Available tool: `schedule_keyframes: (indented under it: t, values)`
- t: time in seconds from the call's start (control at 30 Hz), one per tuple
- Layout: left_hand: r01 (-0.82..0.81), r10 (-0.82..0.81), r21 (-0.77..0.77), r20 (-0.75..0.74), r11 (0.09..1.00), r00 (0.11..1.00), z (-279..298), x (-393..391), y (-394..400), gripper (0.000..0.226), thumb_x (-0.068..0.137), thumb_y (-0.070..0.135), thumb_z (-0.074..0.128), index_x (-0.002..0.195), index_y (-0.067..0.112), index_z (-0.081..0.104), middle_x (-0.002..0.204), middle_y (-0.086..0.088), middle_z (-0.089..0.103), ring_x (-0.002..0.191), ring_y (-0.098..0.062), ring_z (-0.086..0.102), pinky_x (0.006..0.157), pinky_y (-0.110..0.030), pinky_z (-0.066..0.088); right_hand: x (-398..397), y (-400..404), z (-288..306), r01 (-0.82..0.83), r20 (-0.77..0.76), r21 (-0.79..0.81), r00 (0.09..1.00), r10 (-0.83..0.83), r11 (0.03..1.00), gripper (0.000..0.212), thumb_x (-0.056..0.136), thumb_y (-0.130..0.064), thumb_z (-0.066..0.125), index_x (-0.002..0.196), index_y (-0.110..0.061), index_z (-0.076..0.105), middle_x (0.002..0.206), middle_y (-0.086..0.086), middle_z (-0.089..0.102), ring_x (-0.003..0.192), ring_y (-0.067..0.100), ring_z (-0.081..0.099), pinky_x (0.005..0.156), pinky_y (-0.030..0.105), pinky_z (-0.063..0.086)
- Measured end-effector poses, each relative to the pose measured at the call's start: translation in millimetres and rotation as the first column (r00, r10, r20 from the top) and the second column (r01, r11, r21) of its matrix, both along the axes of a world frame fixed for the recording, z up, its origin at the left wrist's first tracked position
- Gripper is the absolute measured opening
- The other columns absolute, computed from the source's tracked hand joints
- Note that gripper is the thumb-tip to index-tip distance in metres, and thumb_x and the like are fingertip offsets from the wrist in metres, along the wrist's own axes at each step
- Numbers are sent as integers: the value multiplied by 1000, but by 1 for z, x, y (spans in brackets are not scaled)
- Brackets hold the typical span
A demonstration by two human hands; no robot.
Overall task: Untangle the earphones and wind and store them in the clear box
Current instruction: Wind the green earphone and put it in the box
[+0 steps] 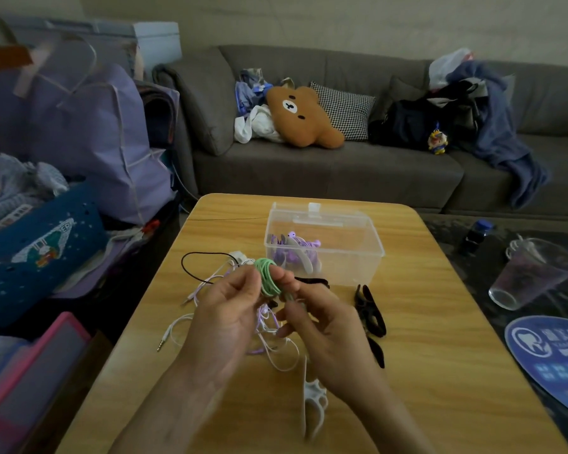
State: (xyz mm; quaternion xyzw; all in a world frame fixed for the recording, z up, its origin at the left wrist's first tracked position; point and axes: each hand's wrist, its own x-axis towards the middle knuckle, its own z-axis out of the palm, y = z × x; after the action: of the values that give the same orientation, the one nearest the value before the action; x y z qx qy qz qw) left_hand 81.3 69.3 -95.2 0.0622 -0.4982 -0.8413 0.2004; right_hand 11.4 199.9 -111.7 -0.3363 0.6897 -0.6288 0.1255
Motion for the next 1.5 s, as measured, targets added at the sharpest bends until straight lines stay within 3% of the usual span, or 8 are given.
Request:
schedule_keyframes:
  t: [0.23, 0.4, 0.6, 0.73, 0.87, 1.03, 1.23, 1.5]
  values:
    - [-150, 228, -631, 43, 761, 973, -17, -6, 10, 22, 97, 24, 58, 111, 17, 73, 109, 8, 75, 109, -11, 68, 94, -43, 56, 9, 0, 9, -67, 652, -267, 722, 231, 961, 31, 104, -8, 43, 124, -3, 67, 118, 19, 72, 113, 29, 68, 99, 41, 54]
    - [-81, 169, -701, 57, 709, 984, -20, -3, 20, 25, 95, 40, 54, 110, 26, 69, 112, 10, 71, 110, -12, 65, 89, -34, 55, -1, 6, 13, 2, 805, -395, 484, 345, 919, 38, 99, -20, 47, 116, 3, 71, 120, 26, 68, 106, 32, 69, 91, 38, 59]
    - [-173, 201, -421, 21, 890, 979, -19, -7, 19, 22, 87, 39, 62, 81, 18, 69, 91, -12, 72, 91, -30, 69, 84, -49, 55, -8, 8, 9, -23, 850, -410, 354, 391, 912, 34, 97, -2, 47, 125, 13, 61, 129, 29, 62, 119, 37, 64, 98, 41, 55]
    - [-178, 185, -155, 33, 972, 982, -15, -11, 14, 40, 96, 34, 54, 67, 6, 51, 71, -19, 57, 71, -30, 54, 74, -41, 46, -8, 9, 9, -115, 821, -293, 478, 311, 949, 38, 84, -5, 59, 118, 8, 67, 109, 22, 69, 93, 28, 70, 75, 34, 62]
    - [-208, 189, 175, 123, 962, 974, -8, -11, 9, 35, 83, 26, 57, 53, 18, 42, 53, 0, 34, 47, -13, 33, 51, -25, 32, -8, 10, 6, -147, 677, -104, 714, 178, 984, 28, 102, -18, 51, 121, -8, 70, 117, 18, 71, 105, 32, 70, 81, 42, 60]
    - [-134, 139, -57, 112, 989, 984, -8, -8, 17, 51, 95, 38, 55, 49, 18, 45, 49, -1, 39, 47, -13, 35, 53, -27, 31, -5, 10, 5, -140, 161, 65, 979, 128, 988, 35, 92, -33, 65, 126, -25, 67, 110, -1, 73, 104, 15, 70, 87, 37, 60]
    - [-158, 165, -157, 34, 975, 986, -6, -5, 16, 57, 96, 40, 49, 43, 17, 50, 46, -7, 43, 43, -18, 39, 50, -24, 40, -8, 11, 2, -8, -99, 34, 995, 11, 999, 9, 87, -30, 74, 95, -28, 77, 101, -12, 71, 101, 10, 67, 87, 26, 54]
    - [-357, 364, -153, 25, 922, 931, -9, -11, 26, 39, 71, 16, 61, 34, 17, 49, 36, 0, 34, 36, -12, 35, 42, -22, 32, 3, 3, -7, 127, -580, 49, 811, -75, 991, 15, 99, -30, 51, 109, -21, 56, 112, -10, 44, 102, 16, 56, 80, 29, 52]
